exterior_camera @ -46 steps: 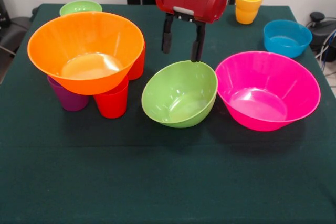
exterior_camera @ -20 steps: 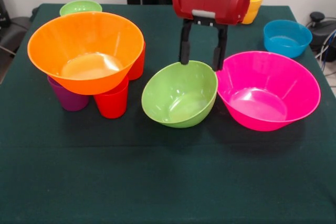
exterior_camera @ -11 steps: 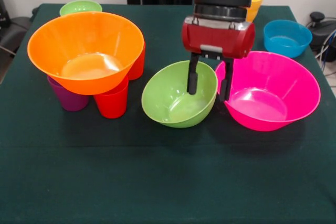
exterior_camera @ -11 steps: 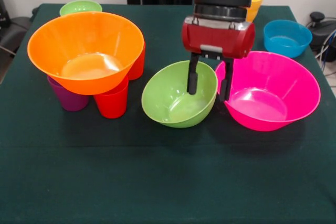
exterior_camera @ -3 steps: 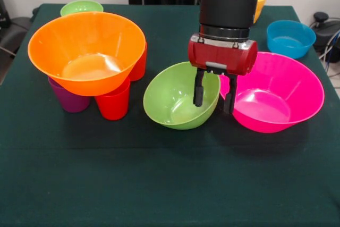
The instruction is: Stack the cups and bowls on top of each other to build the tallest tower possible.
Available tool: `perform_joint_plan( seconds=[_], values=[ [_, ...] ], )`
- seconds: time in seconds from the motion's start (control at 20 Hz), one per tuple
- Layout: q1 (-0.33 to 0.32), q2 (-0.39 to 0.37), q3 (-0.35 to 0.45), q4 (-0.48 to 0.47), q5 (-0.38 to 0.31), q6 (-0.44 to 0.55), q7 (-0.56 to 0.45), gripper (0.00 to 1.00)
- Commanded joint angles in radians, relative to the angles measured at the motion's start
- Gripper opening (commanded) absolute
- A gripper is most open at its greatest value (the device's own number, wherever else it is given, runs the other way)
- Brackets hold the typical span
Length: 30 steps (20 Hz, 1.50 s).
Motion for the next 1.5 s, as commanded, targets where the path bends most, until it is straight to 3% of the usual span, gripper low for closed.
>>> perform_joint_plan(
  seconds=[0.05, 0.35, 0.55, 1.15, 1.5],
  values=[
    [-0.003, 0.024, 0.065, -0.021, 0.026, 0.057, 0.157, 1.00],
    [0.005, 0.013, 0.043, -0.020, 0.034, 0.147, 0.143, 1.00],
    [0.005, 0.015, 0.039, -0.024, 0.031, 0.151, 0.139, 1.00],
    [0.011, 0.038, 0.045, -0.026, 0.031, 0.120, 0.150, 1.00],
    [0.005, 0.069, 0.055, 0.000, 0.017, 0.054, 0.161, 1.00]
  ],
)
